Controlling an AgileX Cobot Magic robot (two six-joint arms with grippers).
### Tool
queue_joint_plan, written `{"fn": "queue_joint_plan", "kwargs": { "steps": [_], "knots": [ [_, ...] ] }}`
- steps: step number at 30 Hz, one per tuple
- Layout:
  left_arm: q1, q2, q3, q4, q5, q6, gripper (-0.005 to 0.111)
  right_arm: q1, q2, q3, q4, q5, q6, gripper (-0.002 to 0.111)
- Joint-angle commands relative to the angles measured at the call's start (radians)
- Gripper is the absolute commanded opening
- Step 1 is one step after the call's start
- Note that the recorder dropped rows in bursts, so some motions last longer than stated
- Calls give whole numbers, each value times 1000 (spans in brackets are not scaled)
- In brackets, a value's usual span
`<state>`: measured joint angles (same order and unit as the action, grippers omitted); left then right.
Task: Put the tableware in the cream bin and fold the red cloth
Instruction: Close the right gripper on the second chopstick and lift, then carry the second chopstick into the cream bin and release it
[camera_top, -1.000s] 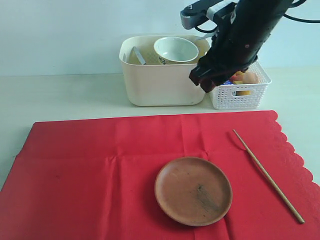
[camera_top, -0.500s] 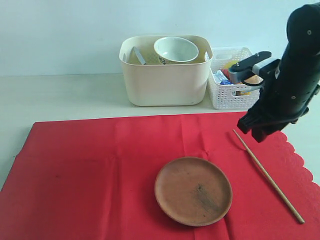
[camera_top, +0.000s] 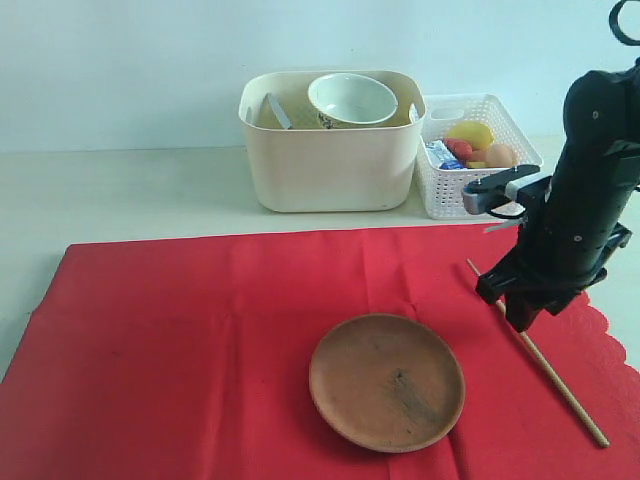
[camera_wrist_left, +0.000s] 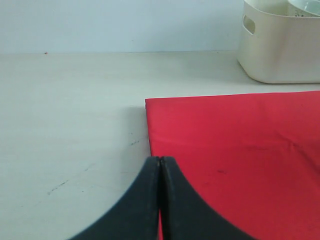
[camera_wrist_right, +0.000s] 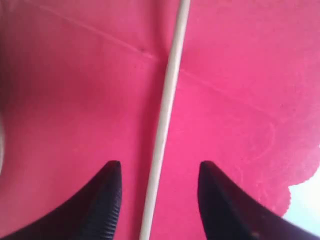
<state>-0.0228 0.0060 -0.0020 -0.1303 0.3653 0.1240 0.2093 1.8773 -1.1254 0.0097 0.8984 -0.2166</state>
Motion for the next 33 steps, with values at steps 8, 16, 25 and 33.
{"fn": "queue_joint_plan", "kwargs": {
  "steps": [8,16,25,33],
  "knots": [
    [-7,-6,2,-4,-10,-2,0,-5,83,2,5,-51,20,46],
    [-7,-6,2,-4,-10,-2,0,-5,118,2,5,-51,35,35],
    [-7,-6,2,-4,-10,-2,0,-5,35,-30,31,-78,29,0],
    [-7,-6,2,-4,-10,-2,0,-5,-129,-90,589,-147,-400,0]
  ]
}}
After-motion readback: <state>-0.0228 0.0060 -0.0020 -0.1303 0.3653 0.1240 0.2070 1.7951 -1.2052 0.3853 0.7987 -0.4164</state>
